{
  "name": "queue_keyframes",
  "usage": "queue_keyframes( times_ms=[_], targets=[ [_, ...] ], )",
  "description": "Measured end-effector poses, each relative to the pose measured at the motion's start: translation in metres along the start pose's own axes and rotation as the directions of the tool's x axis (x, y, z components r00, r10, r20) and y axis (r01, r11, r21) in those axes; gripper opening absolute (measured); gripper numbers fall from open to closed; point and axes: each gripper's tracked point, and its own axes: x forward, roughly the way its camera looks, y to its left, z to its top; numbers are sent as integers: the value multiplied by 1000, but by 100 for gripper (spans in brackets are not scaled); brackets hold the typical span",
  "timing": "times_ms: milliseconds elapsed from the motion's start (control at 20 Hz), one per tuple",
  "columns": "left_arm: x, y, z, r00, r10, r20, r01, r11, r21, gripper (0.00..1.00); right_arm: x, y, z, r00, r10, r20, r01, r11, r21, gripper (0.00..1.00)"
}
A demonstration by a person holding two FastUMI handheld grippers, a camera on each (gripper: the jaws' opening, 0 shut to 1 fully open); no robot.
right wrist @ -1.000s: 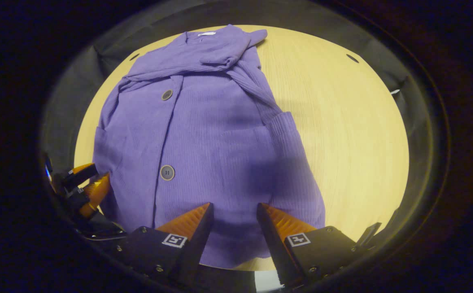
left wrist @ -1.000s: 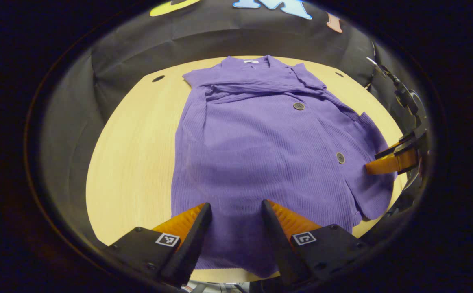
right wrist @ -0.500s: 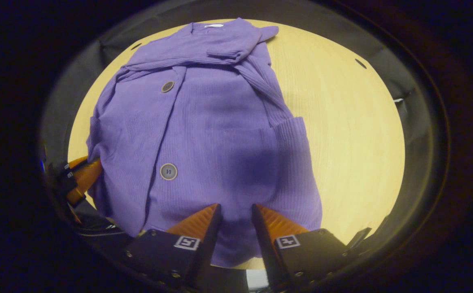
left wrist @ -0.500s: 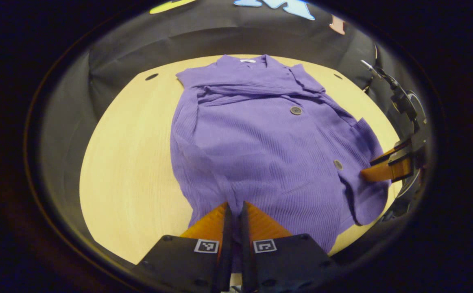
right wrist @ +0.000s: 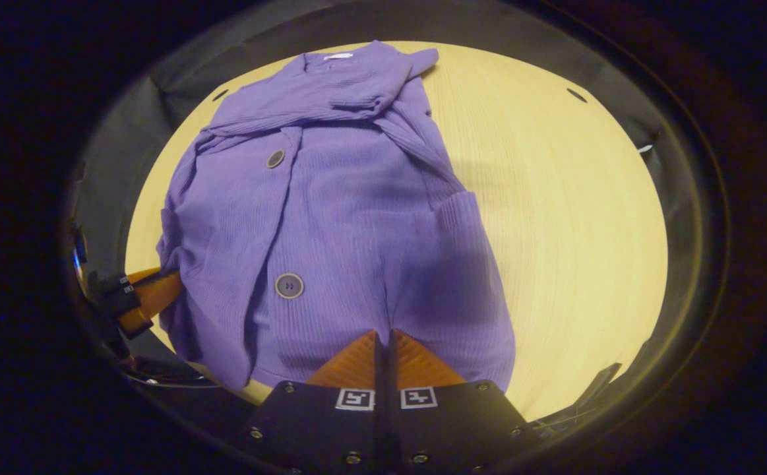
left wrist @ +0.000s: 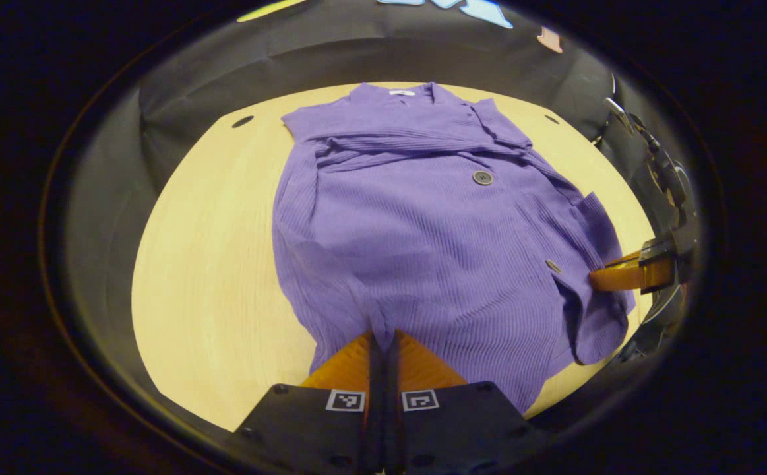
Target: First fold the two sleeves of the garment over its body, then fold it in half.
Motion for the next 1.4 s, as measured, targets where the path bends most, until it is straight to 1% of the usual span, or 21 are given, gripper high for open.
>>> queue_keyframes(
  times_ms=[150, 300, 400, 600, 800, 950, 1150, 1400],
  targets=[
    [-8, 1, 12, 999, 1, 37, -1, 1000, 2, 6, -9, 5, 14, 999, 24, 39, -26, 998, 51, 0],
    [-14, 3, 24, 998, -1, 62, 2, 1000, -15, 6, -23, 6, 40, 994, 39, 98, -47, 995, 86, 0],
    [-15, 6, 37, 997, 1, 82, 0, 1000, -9, 6, -33, 10, 58, 990, 48, 136, -61, 993, 98, 0],
    [-21, 14, 67, 992, 10, 129, -11, 1000, 6, 6, -43, 16, 99, 977, 57, 206, -78, 993, 93, 0],
    [-26, 28, 102, 984, 16, 177, -15, 1000, -8, 6, -52, 21, 136, 963, 60, 261, -81, 994, 70, 0],
    [-24, 36, 139, 977, 13, 213, 2, 998, -68, 6, -57, 20, 169, 951, 55, 305, -76, 996, 56, 0],
    [-20, 52, 201, 960, 16, 281, 28, 988, -153, 6, -65, 17, 214, 932, 49, 359, -74, 996, 56, 0],
    [-6, 60, 266, 940, 20, 342, 26, 991, -130, 6, -70, 14, 274, 905, 39, 423, -78, 994, 75, 0]
  ],
)
